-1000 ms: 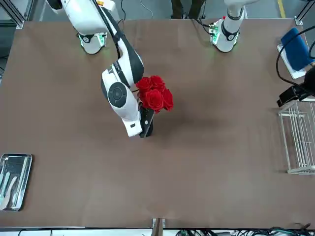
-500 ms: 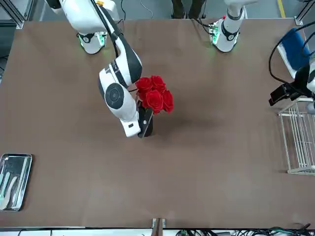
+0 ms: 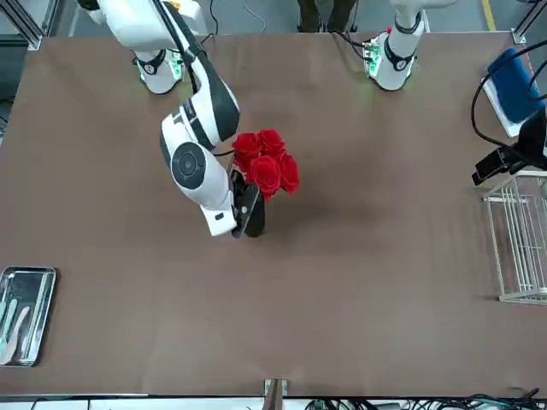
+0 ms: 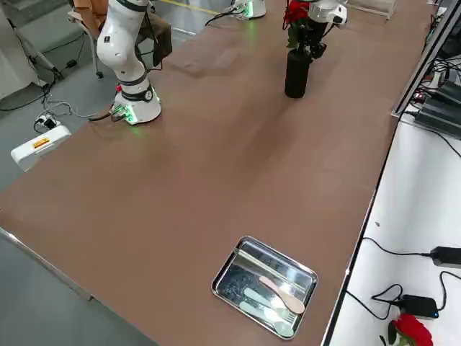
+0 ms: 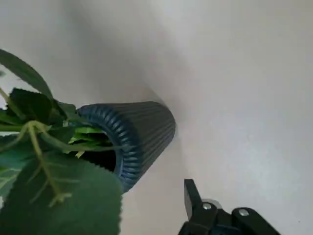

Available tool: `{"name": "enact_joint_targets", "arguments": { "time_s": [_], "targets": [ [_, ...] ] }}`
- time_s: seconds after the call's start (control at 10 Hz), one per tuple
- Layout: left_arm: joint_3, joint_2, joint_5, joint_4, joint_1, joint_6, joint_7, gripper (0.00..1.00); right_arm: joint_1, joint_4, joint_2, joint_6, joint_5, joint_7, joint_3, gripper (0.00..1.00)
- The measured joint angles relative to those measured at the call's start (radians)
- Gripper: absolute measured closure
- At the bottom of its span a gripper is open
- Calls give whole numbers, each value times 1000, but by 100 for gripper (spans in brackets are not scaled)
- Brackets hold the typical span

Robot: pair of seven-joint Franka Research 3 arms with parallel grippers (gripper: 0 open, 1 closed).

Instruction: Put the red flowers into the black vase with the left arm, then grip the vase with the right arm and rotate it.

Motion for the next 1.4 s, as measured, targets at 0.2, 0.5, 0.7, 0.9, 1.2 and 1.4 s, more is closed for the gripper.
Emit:
{"name": "enact_joint_targets", "arguments": {
  "time_s": [0.2,0.5,0.7,0.9,1.2,1.4],
  "targets": [
    [-1,0,0,0,-2,0,0,0,-18,0,-2,-4,0,-16,-1,28],
    [5,1,0,0,1,-1,0,0,-58,5,-3,-31,0,-31,-1,25],
    [4,5,0,0,-2,-2,3,0,-71,36,-8,-63,0,-30,-3,22],
    [4,6,0,1,-1,-2,11,0,-76,46,-21,-73,-1,-16,-8,15],
    [1,6,1,6,-7,-1,24,0,-107,48,-66,-123,-5,41,-52,0],
    [2,5,1,12,-7,-1,96,0,-137,44,-114,-148,-8,227,-99,0]
  ]
}}
